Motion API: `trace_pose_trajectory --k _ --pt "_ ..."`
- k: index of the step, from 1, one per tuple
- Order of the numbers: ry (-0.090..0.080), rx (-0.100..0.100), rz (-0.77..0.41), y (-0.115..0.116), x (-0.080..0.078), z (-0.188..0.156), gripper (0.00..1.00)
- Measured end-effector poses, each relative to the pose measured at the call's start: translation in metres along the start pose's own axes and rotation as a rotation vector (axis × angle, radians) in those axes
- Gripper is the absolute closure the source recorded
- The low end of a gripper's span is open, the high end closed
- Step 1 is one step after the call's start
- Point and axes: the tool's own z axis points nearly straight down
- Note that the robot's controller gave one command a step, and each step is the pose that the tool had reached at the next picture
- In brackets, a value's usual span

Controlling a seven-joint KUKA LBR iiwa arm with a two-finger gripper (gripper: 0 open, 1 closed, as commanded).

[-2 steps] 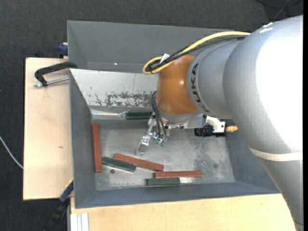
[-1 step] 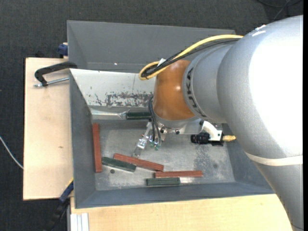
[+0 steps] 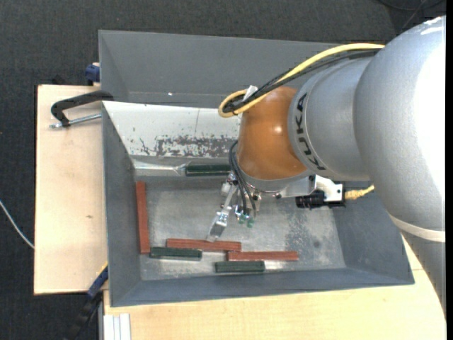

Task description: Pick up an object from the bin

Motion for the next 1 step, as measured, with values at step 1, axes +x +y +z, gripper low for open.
trace_pose_trajectory --k 1 --pt "-0.008 -0.004 -0.212 -0.0049 0.0014 -0.0132 0.0"
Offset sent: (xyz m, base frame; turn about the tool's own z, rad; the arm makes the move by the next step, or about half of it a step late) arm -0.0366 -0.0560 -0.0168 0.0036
